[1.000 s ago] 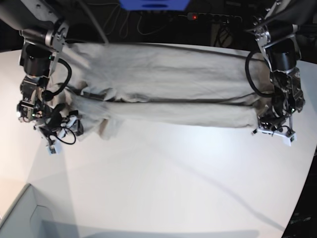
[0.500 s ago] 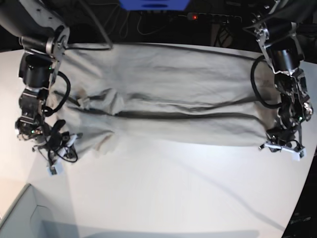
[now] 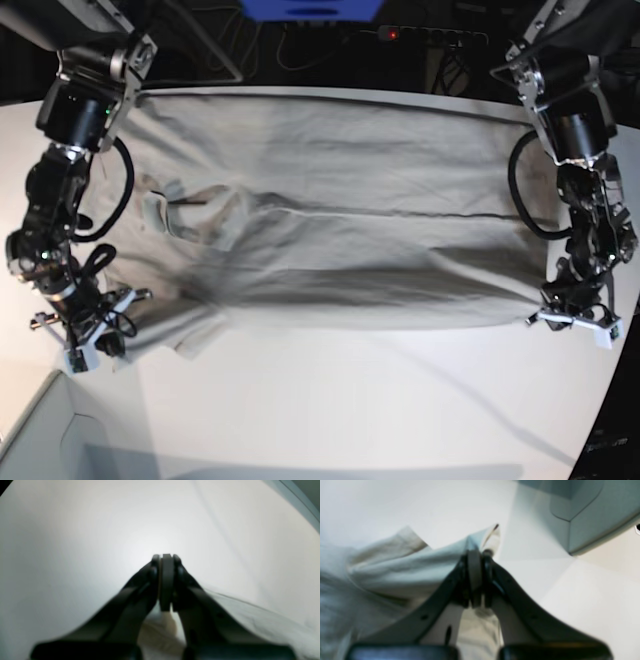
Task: Layout the t-shirt on the table in an organized manner, then fold the t-shirt properly
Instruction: 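Fold the shirt again with both grippers toward the collar edge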
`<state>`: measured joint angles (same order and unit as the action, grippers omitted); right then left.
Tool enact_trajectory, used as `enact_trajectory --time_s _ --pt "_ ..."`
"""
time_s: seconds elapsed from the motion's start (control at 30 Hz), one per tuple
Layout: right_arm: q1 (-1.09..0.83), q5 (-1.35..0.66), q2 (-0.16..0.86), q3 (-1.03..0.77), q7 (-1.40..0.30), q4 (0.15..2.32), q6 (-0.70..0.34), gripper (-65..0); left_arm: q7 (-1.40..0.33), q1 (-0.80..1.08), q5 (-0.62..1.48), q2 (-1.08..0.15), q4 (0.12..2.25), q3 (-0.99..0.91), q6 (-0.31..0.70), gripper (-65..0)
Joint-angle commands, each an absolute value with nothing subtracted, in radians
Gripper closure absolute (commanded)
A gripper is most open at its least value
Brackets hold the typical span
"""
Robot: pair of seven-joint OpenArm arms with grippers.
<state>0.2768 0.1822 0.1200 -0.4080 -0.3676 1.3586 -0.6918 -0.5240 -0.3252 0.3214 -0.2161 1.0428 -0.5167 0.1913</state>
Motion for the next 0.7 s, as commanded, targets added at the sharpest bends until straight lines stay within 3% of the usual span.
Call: enact_trajectory --time_s 0.0,0.37,0.67 --pt "0.271 0.163 0.124 -0.415 -0.34 1.412 -0.698 0.0 -0.499 -0.348 0.329 -0.229 1.061 -0.521 0.197 -0.1" --pt "-0.088 0.163 0.024 -0.421 -0.334 1.712 -0.698 0.0 -0.498 -0.122 0.515 -0.236 1.307 -0.518 0.197 -0.1" --pt "-0.285 0.163 0.022 -0.421 -0.334 1.89 -0.698 0.0 -0.498 0.082 0.593 -0.234 1.529 -0.524 0.197 -0.1"
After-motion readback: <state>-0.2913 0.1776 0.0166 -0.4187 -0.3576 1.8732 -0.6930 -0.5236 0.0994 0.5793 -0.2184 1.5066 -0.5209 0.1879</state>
